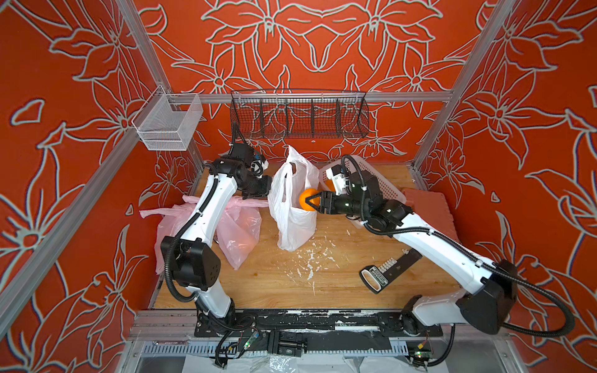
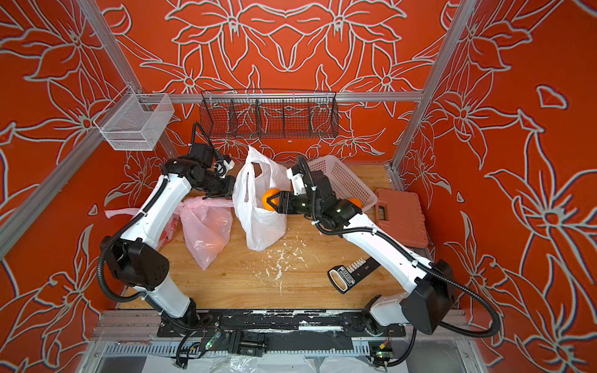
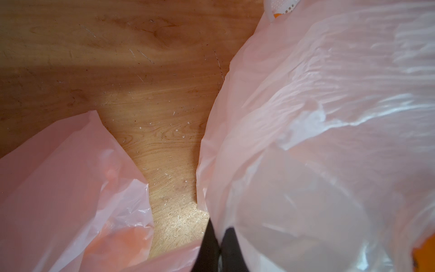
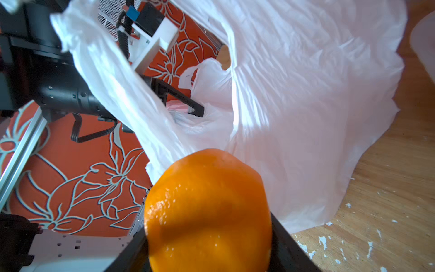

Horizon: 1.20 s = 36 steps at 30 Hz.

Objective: Place the oranges into plastic bags & tie knots
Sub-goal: Place the orange in the plastic bag.

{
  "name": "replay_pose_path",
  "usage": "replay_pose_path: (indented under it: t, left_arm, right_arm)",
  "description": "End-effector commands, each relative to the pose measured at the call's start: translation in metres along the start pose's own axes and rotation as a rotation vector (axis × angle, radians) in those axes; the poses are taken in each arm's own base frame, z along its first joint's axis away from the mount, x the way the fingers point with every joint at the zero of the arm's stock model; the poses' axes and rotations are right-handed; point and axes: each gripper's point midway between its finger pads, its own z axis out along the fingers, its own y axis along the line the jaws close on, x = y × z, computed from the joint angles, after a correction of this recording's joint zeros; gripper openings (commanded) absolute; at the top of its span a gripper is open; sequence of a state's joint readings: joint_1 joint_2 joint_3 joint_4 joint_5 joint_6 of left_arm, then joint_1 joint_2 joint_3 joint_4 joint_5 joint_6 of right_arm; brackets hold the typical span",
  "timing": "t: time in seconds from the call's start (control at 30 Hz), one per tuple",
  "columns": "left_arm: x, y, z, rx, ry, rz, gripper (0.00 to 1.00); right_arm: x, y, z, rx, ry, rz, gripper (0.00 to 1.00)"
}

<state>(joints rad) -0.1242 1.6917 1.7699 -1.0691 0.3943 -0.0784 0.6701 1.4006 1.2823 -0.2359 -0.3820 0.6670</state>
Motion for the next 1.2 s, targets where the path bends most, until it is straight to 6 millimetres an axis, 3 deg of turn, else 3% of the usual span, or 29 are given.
replay_pose_path:
  t: [0.0,0.27,0.4,0.67,0.73,0.8,0.87,0.93,1.03,1.17]
  left_arm:
    - [0.002,-0.005,-0.004,0.019,0.002,0.011,0.0]
    - [0.0,-0.007,-0.008,0.026,-0.014,0.02,0.0]
    - [0.0,-0.009,-0.01,0.03,-0.019,0.025,0.0]
    - [0.0,-0.009,-0.009,0.032,-0.018,0.025,0.0]
    - [0.001,-0.009,-0.009,0.034,-0.018,0.027,0.0]
    - [0.001,-0.009,-0.01,0.036,-0.023,0.029,0.0]
    - [0.001,-0.01,-0.01,0.036,-0.022,0.031,0.0]
    - [0.002,-0.009,-0.009,0.032,-0.019,0.029,0.0]
    - [0.003,-0.006,-0.009,0.021,-0.019,0.022,0.0]
    - [0.003,-0.005,-0.008,0.014,-0.021,0.017,0.0]
  right_arm:
    - [-0.018,0.012,0.006,-0.029,-0.042,0.002,0.41]
    - [-0.069,0.042,-0.015,-0.017,-0.189,-0.085,0.41]
    - [-0.067,0.05,-0.003,-0.048,-0.147,-0.075,0.41]
    - [-0.042,-0.003,0.025,0.139,-0.069,-0.049,0.42]
    - [-0.037,-0.006,0.033,0.145,-0.043,-0.057,0.47]
    - [-0.036,-0.003,0.033,0.139,-0.035,-0.082,0.63]
    - [-0.037,0.008,0.027,0.115,-0.048,-0.13,0.8]
    - [-0.035,0.018,0.018,0.088,-0.059,-0.184,0.89]
    - [-0.026,0.026,-0.001,0.053,-0.051,-0.282,0.91]
    - [-0.012,0.021,-0.037,0.08,-0.068,-0.409,0.91]
